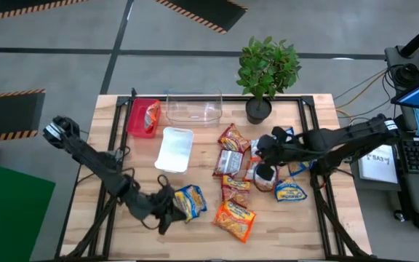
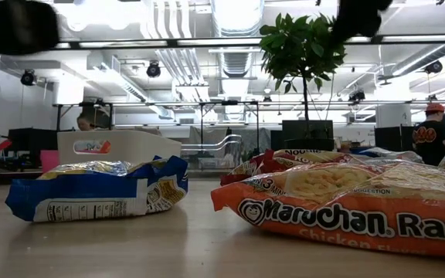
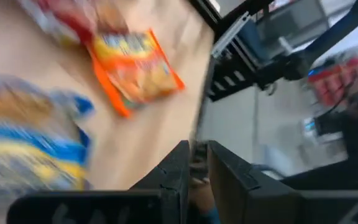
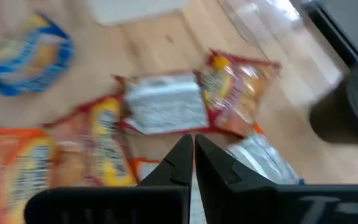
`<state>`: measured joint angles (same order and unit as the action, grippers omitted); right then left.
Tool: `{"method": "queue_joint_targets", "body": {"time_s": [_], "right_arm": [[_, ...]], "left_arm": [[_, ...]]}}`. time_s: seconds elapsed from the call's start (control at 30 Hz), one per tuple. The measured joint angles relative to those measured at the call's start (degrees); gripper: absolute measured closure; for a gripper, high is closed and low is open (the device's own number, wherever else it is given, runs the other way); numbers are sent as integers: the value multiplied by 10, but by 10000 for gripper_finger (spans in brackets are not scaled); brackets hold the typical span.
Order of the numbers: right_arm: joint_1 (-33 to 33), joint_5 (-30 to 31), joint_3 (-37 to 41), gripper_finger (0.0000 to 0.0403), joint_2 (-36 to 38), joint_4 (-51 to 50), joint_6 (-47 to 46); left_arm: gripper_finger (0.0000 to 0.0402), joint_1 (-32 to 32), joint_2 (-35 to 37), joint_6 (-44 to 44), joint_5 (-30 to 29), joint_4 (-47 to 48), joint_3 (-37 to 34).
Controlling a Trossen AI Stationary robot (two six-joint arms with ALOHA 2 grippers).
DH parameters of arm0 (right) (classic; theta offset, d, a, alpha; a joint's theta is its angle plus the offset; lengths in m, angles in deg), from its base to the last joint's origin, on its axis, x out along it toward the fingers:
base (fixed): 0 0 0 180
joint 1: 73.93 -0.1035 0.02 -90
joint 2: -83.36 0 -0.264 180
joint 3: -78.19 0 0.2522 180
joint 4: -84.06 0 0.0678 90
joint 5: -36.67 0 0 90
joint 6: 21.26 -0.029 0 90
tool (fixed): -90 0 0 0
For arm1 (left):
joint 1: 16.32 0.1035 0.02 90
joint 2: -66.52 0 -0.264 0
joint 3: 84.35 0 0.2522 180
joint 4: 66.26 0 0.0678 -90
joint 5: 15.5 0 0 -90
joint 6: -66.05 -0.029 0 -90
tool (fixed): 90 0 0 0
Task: Sort Maruchan noodles
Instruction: Put the orange noodle pack into the red bin
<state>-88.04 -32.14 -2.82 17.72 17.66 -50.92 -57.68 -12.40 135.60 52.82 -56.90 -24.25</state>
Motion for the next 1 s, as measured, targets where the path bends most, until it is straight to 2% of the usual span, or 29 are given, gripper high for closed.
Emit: {"method": "queue_joint_targets", "body": {"time_s": [0.07, 0.13, 0.23, 0.3, 0.37, 0.43, 0.5, 0.63, 0.7, 0.77, 0.83, 0.93, 1.0], "right_arm": [[-20, 12, -8, 394, 3, 8, 14], [-48, 50, 5, 394, 5, 47, 22], [-98, 134, 69, 394, 7, 166, 43], [-126, 161, 123, 394, 4, 252, 61], [-148, 187, 172, 394, 0, 304, 51], [-159, 198, 209, 394, -1, 316, 8], [-160, 169, 225, 394, 1, 255, -67], [-152, 59, 190, 394, 20, 30, -246], [-153, 36, 150, 394, 30, -63, -315], [-155, 26, 106, 394, 38, -111, -358], [-163, 47, 68, 394, 43, -108, -375], [-194, 140, 40, 394, 38, -54, -355], [-218, 207, 44, 394, 25, 4, -304]], "left_arm": [[362, -22, -19, 26, -35, -3, 34], [362, -39, -37, 12, -78, 0, 70], [362, -47, -72, -65, -120, 38, 133], [362, -46, -98, -126, -143, 94, 178], [362, -47, -128, -183, -191, 149, 222], [362, -47, -161, -244, -243, 198, 261], [362, -42, -189, -299, -264, 251, 291], [362, -12, -223, -390, -265, 327, 322], [362, 8, -227, -451, -251, 339, 323], [362, 29, -219, -504, -218, 340, 316], [362, 56, -206, -541, -173, 337, 315], [362, 84, -186, -578, -144, 334, 310], [362, 94, -177, -594, -138, 330, 301]]}}
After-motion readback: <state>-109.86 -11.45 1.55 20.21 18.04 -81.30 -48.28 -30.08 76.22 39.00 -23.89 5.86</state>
